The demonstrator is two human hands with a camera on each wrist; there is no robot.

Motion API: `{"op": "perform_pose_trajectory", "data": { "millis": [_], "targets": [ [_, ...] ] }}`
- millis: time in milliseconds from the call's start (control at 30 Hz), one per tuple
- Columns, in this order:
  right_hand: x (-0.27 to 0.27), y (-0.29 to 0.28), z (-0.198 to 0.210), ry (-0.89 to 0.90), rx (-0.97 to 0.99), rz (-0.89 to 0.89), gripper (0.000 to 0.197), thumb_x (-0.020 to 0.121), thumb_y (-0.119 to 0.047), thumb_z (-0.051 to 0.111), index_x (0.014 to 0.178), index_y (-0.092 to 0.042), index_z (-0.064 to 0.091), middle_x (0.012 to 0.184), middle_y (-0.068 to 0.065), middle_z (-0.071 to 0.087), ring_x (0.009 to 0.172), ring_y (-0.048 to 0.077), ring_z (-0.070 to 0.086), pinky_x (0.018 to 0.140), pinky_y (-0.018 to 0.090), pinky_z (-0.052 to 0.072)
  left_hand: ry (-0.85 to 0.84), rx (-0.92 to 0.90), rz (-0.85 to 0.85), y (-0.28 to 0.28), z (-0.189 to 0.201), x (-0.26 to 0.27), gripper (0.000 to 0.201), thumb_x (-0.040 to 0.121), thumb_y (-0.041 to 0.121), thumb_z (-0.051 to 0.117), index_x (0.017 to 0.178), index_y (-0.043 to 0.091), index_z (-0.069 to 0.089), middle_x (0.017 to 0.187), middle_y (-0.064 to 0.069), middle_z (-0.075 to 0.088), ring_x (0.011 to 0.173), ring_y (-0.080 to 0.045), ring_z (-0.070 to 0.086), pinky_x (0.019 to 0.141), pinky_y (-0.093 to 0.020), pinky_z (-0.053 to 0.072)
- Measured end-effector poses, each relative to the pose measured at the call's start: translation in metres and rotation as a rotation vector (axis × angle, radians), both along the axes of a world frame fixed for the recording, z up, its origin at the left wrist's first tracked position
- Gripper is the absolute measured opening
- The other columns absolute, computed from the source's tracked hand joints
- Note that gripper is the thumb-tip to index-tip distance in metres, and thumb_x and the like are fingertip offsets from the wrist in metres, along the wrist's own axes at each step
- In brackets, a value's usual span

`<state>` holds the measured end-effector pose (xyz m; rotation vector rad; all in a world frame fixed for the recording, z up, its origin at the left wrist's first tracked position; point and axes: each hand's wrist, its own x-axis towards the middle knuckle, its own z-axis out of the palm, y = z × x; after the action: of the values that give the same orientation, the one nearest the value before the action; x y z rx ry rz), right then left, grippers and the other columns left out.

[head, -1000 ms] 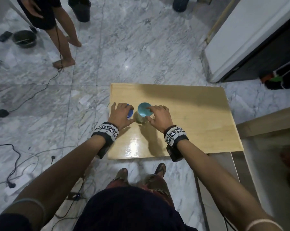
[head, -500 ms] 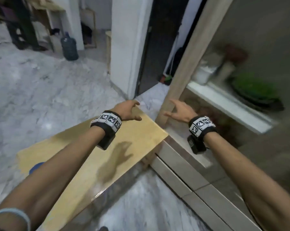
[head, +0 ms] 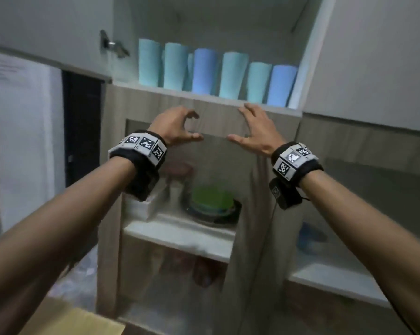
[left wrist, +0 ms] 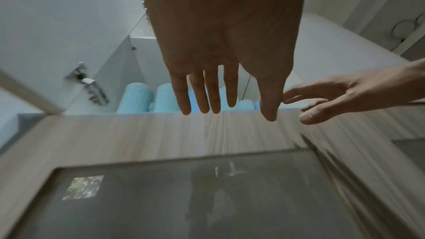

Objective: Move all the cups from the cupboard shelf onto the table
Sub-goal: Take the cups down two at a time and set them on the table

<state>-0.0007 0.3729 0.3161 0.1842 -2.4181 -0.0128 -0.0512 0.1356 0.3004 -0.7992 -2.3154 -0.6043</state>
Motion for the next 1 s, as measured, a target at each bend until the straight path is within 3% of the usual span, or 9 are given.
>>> {"op": "perform_pose_trajectory", "data": {
  "millis": [100, 233, 400, 433, 567, 700, 800, 900, 1000],
  "targets": [
    [-0.011, 0.014, 0.040, 0.078, -0.032, -0.007, 0.087, 0.081, -0.055, 0.064, 0.149, -0.017, 0.026, 0.157, 0.010, 0.025, 0.146, 0.029, 0.021, 0.118, 0.049, 0.025, 0.104, 0.021, -0.003, 0.020, 0.045, -0.017, 0.064, 0.073, 0.047, 0.073, 0.127, 0.018, 0.054, 0.131, -0.009, 0.058, 0.121, -0.027, 0.054, 0.100, -0.039, 0.045],
    [-0.033, 0.015, 0.083, 0.184, -0.094, 0.037, 0.087, 0.080, -0.052, 0.065, 0.150, -0.018, 0.025, 0.156, 0.007, 0.027, 0.144, 0.024, 0.024, 0.117, 0.045, 0.028, 0.191, 0.086, 0.014, 0.028, 0.089, -0.048, 0.067, 0.075, 0.043, 0.072, 0.133, 0.020, 0.049, 0.136, -0.005, 0.051, 0.127, -0.026, 0.048, 0.101, -0.044, 0.044],
    [-0.082, -0.005, 0.132, 0.193, -0.072, -0.013, 0.094, 0.081, -0.050, 0.066, 0.153, -0.017, 0.016, 0.160, 0.006, 0.021, 0.148, 0.023, 0.018, 0.119, 0.042, 0.024, 0.296, 0.093, -0.004, 0.033, 0.143, -0.097, 0.061, 0.077, 0.038, 0.069, 0.131, 0.019, 0.050, 0.133, -0.005, 0.055, 0.123, -0.027, 0.052, 0.099, -0.039, 0.044],
    [-0.111, -0.015, 0.155, 0.227, -0.072, -0.048, 0.096, 0.080, -0.050, 0.067, 0.153, -0.017, 0.014, 0.160, 0.007, 0.020, 0.149, 0.023, 0.017, 0.120, 0.044, 0.024, 0.343, 0.075, 0.006, 0.030, 0.170, -0.122, 0.060, 0.077, 0.037, 0.069, 0.131, 0.018, 0.050, 0.134, -0.006, 0.055, 0.123, -0.028, 0.052, 0.101, -0.039, 0.042],
    [-0.131, -0.027, 0.172, 0.214, -0.096, -0.076, 0.097, 0.079, -0.045, 0.070, 0.153, -0.017, 0.013, 0.156, 0.008, 0.030, 0.144, 0.025, 0.030, 0.116, 0.043, 0.030, 0.339, -0.019, 0.029, 0.042, 0.184, -0.140, 0.065, 0.078, 0.036, 0.068, 0.136, 0.018, 0.045, 0.141, -0.006, 0.051, 0.129, -0.025, 0.049, 0.112, -0.042, 0.033],
    [-0.135, -0.034, 0.170, 0.145, -0.105, -0.100, 0.094, 0.080, -0.039, 0.071, 0.153, -0.021, 0.014, 0.145, 0.007, 0.050, 0.132, 0.027, 0.047, 0.109, 0.041, 0.039, 0.269, -0.087, 0.051, 0.054, 0.178, -0.143, 0.071, 0.078, 0.036, 0.069, 0.140, 0.020, 0.040, 0.142, -0.006, 0.051, 0.131, -0.024, 0.048, 0.112, -0.045, 0.033],
    [-0.143, -0.032, 0.167, 0.151, -0.077, -0.138, 0.077, 0.081, -0.031, 0.071, 0.148, -0.022, 0.033, 0.141, 0.004, 0.054, 0.131, 0.025, 0.049, 0.109, 0.038, 0.040, 0.282, -0.084, 0.008, 0.060, 0.180, -0.152, 0.063, 0.078, 0.030, 0.069, 0.136, 0.023, 0.046, 0.138, -0.008, 0.052, 0.128, -0.028, 0.049, 0.106, -0.043, 0.040],
    [-0.139, -0.021, 0.172, 0.201, -0.126, -0.094, 0.055, 0.079, -0.021, 0.073, 0.131, -0.026, 0.058, 0.133, -0.001, 0.062, 0.125, 0.019, 0.056, 0.106, 0.032, 0.043, 0.318, -0.044, -0.050, 0.061, 0.182, -0.148, 0.047, 0.079, 0.016, 0.065, 0.125, 0.024, 0.059, 0.128, -0.009, 0.060, 0.120, -0.030, 0.055, 0.096, -0.038, 0.046],
    [-0.125, -0.014, 0.176, 0.171, -0.222, 0.000, 0.048, 0.078, -0.016, 0.076, 0.124, -0.022, 0.065, 0.128, 0.002, 0.065, 0.120, 0.016, 0.058, 0.098, 0.019, 0.041, 0.325, 0.011, -0.092, 0.056, 0.179, -0.138, 0.042, 0.077, 0.013, 0.066, 0.117, 0.026, 0.065, 0.121, -0.007, 0.067, 0.112, -0.029, 0.061, 0.088, -0.035, 0.049]
  ]
}}
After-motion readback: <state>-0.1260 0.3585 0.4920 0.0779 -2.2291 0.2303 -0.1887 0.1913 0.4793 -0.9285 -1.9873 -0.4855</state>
